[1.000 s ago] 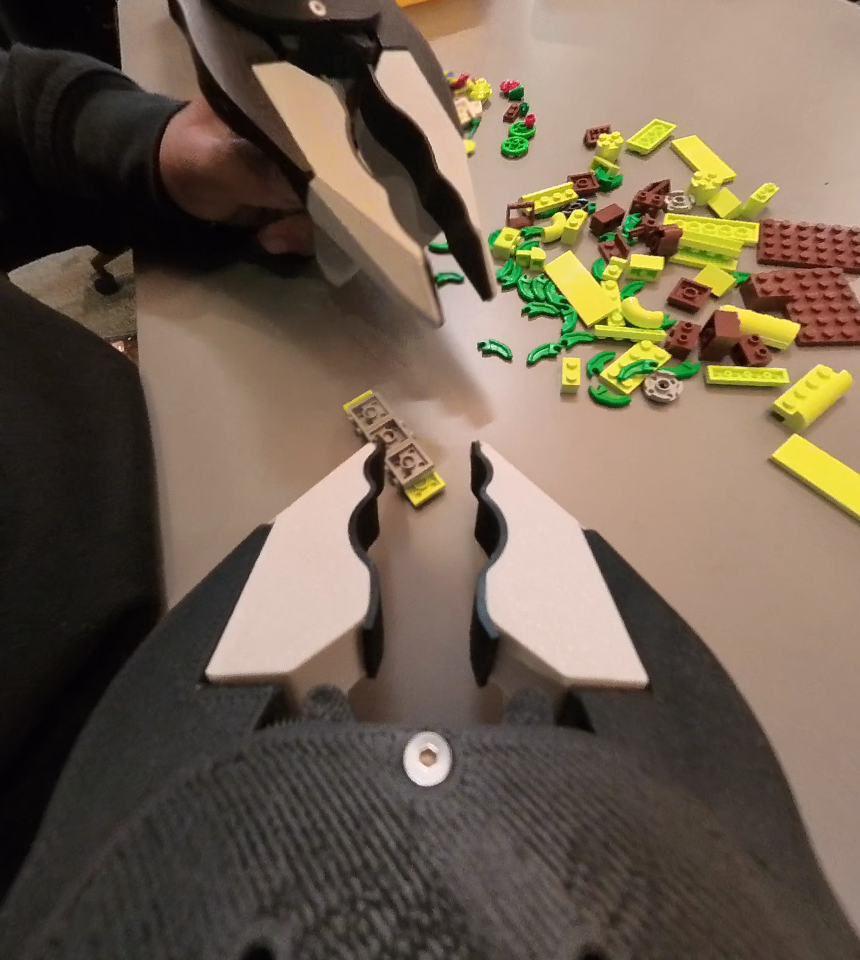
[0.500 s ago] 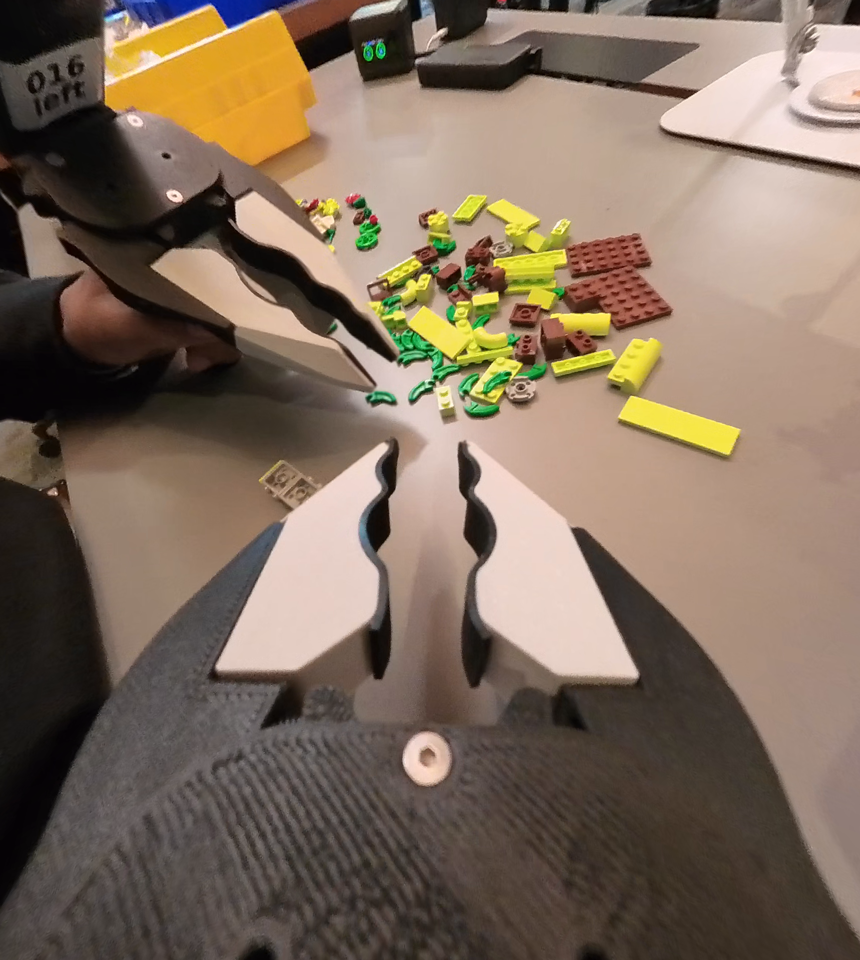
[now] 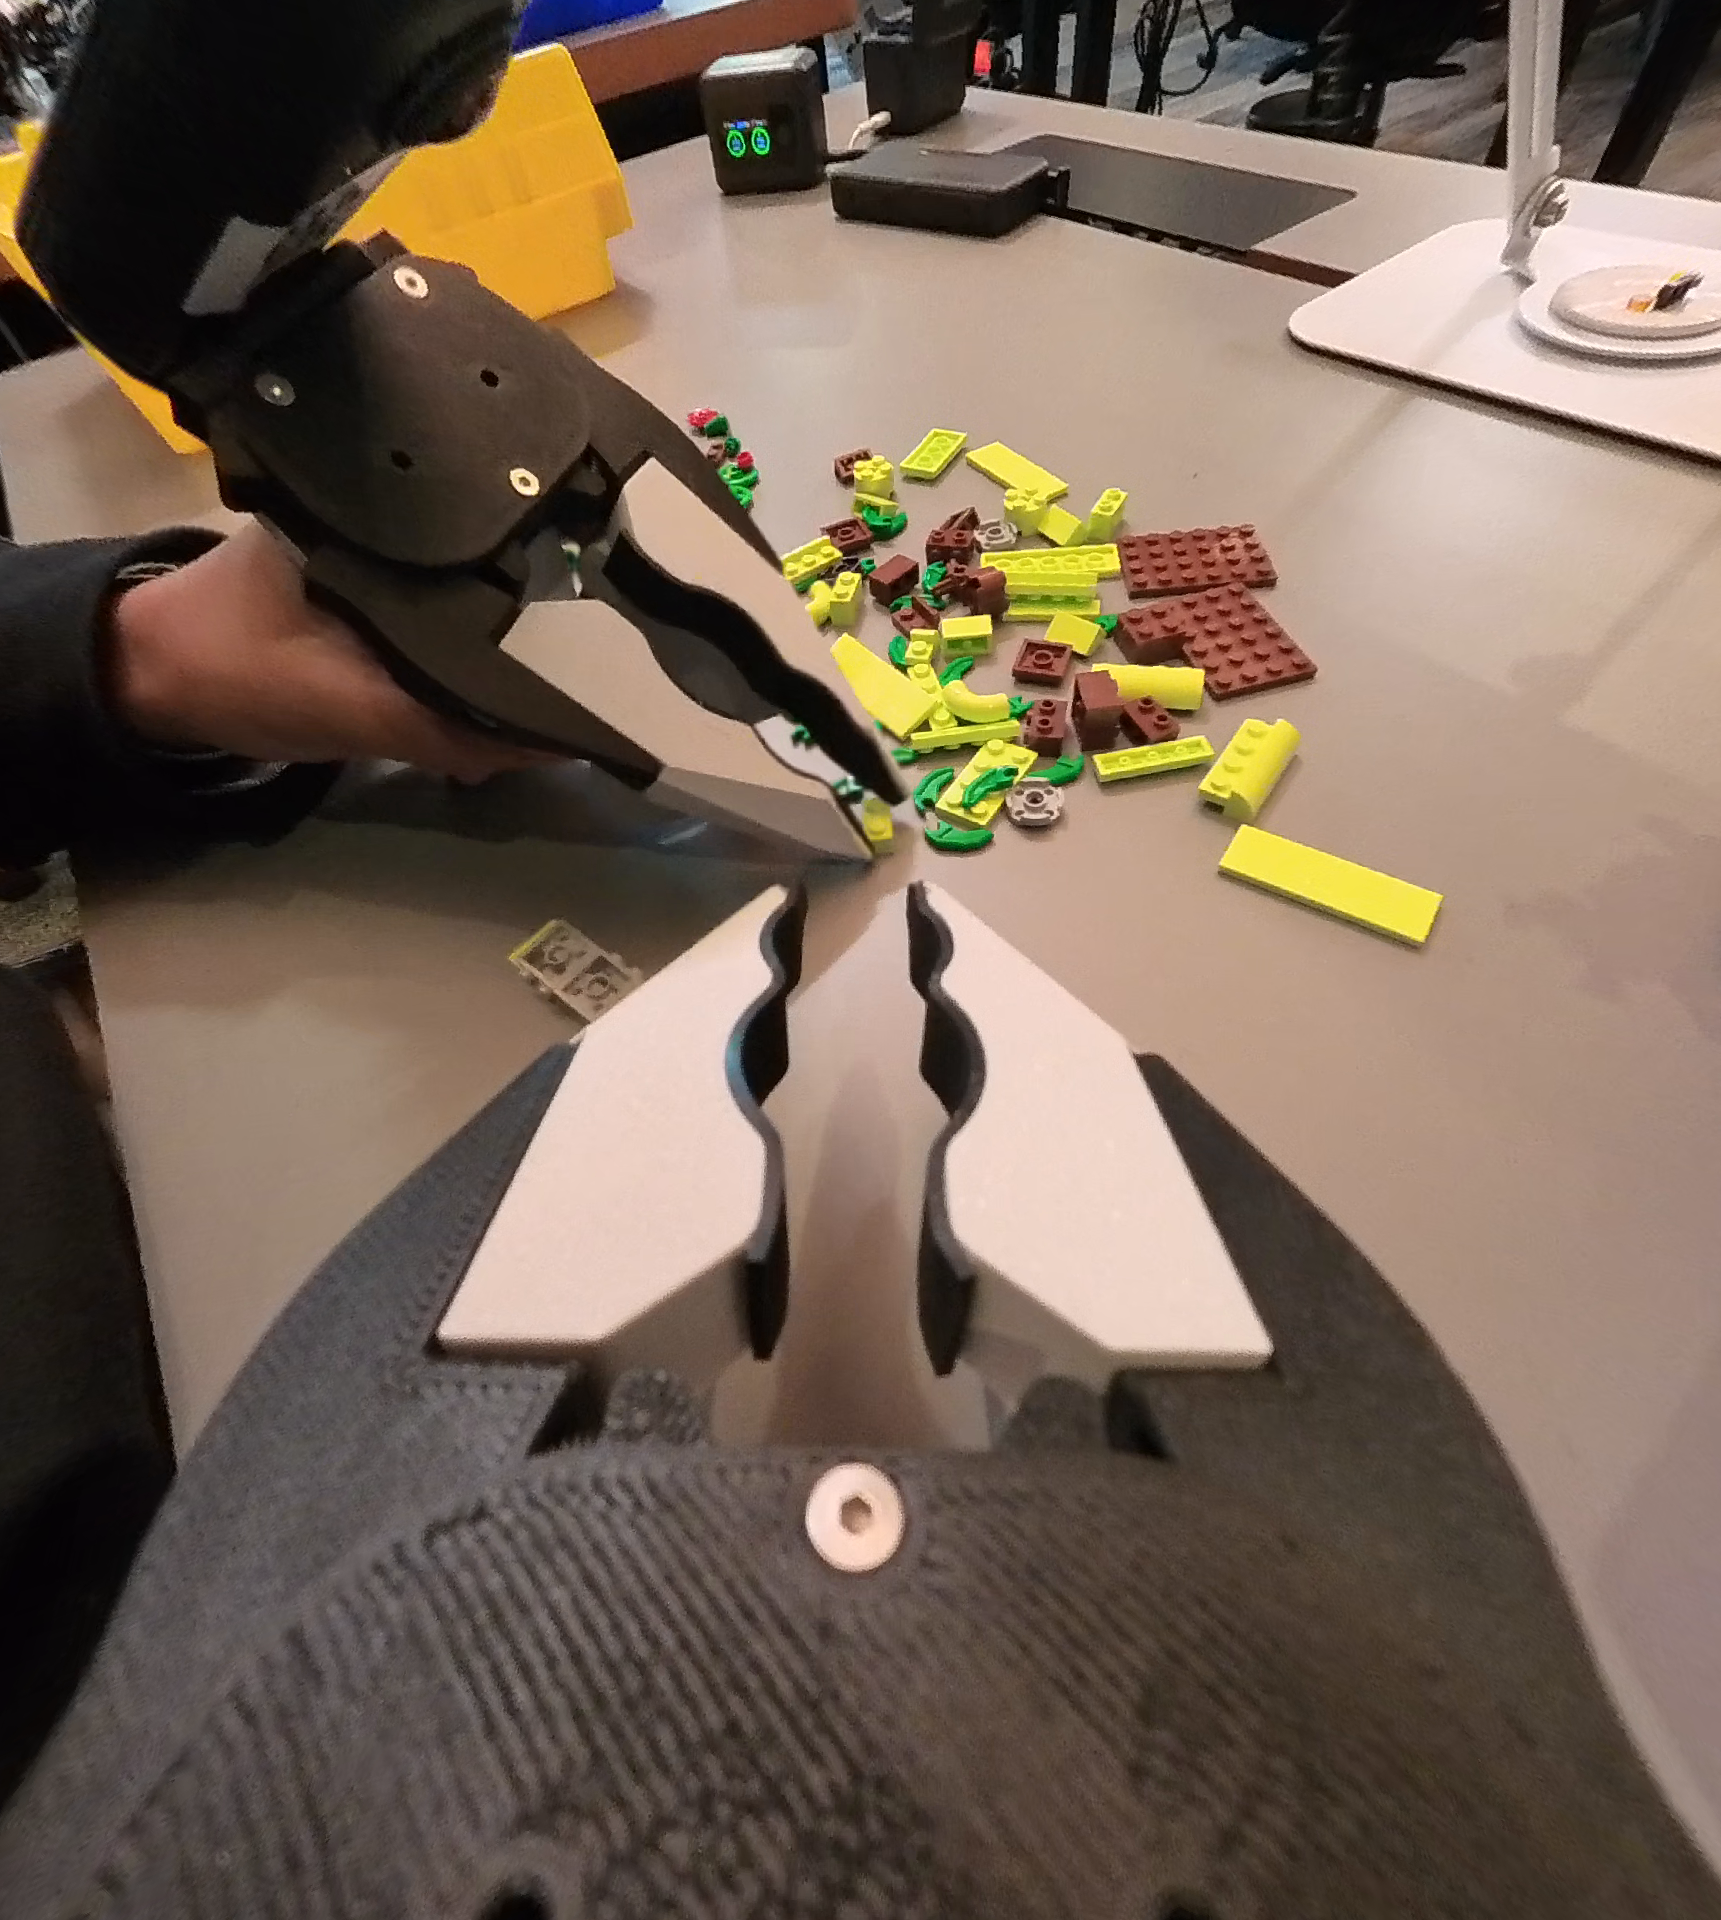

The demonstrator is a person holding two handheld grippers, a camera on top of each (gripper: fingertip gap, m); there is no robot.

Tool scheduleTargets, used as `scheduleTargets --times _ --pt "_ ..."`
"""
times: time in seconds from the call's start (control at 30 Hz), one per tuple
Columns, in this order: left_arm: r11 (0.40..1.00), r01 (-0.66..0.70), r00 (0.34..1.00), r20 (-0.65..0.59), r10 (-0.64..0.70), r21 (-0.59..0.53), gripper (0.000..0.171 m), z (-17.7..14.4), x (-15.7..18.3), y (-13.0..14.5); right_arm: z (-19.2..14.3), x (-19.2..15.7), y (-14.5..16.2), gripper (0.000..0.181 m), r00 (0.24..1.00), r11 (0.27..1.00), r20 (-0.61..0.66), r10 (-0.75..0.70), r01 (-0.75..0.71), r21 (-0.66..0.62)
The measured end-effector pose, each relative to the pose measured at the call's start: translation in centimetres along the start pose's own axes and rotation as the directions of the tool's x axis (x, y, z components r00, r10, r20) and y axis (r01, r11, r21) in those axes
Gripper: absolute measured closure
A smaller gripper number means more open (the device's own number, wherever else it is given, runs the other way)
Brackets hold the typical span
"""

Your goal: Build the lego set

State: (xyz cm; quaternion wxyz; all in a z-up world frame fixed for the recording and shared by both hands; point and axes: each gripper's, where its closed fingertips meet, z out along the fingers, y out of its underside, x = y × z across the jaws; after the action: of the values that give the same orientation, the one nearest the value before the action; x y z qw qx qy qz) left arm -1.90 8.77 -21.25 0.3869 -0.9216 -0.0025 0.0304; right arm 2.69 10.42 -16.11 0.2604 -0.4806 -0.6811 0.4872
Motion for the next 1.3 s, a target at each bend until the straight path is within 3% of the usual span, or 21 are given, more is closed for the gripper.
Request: scheduleTargets --times 0.17,0.23,0.3,0.4,0.5,0.57,0.63,0.73,0.87,1.07,1.3 --pt "1.0 0.003 1.0 -0.031 -0.002 0.026 0.163 -0.8 0.6 -0.1 -0.5 -0.2 -0.6 0.162 1.0 0.999 0.008 -0.007 0.006 0.046" --pt "0.988 0.113 0.987 -0.129 -0.099 0.105 0.164 -1.7 1.4 -1.3 -0.8 -0.4 -0.9 0.161 1.0 0.997 0.006 -0.026 0.026 0.074" --pt "0.944 0.284 0.927 -0.301 -0.225 0.167 0.164 -3.1 2.2 -2.8 -1.1 -0.8 -1.5 0.16 0.998 0.991 0.002 -0.068 0.068 0.117" --pt "0.812 0.557 0.723 -0.584 -0.37 0.175 0.165 -5.6 2.7 -4.8 -1.5 -1.7 -2.5 0.156 0.986 0.967 -0.021 -0.163 0.164 0.195" --pt "0.626 0.777 0.419 -0.8 -0.429 0.071 0.165 -8.0 2.4 -6.4 -1.9 -2.4 -3.7 0.138 0.934 0.897 -0.145 -0.327 0.355 0.262" --pt "0.506 0.862 0.218 -0.878 -0.427 -0.032 0.166 -9.0 2.2 -6.9 -2.0 -2.7 -4.2 0.139 0.857 0.838 -0.27 -0.439 0.499 0.221" --pt "0.452 0.884 0.097 -0.899 -0.428 -0.121 0.166 -9.1 2.6 -6.9 -1.9 -3.4 -4.4 0.142 0.773 0.771 -0.351 -0.529 0.61 0.183" --pt "0.472 0.869 0.084 -0.894 -0.44 -0.151 0.166 -8.7 3.6 -6.8 -1.7 -4.0 -4.6 0.146 0.702 0.713 -0.397 -0.591 0.685 0.149" --pt "0.512 0.845 0.107 -0.886 -0.452 -0.158 0.166 -8.5 4.8 -6.8 -1.4 -4.1 -4.3 0.148 0.676 0.694 -0.401 -0.619 0.709 0.123" --pt "0.514 0.835 0.075 -0.885 -0.459 -0.196 0.166 -8.2 5.7 -6.7 -1.5 -4.4 -4.1 0.162 0.612 0.639 -0.43 -0.663 0.763 0.1" --pt "0.528 0.827 0.087 -0.882 -0.463 -0.195 0.166 -8.1 5.9 -6.7 -1.1 -4.5 -3.7 0.166 0.6 0.628 -0.416 -0.683 0.774 0.085"
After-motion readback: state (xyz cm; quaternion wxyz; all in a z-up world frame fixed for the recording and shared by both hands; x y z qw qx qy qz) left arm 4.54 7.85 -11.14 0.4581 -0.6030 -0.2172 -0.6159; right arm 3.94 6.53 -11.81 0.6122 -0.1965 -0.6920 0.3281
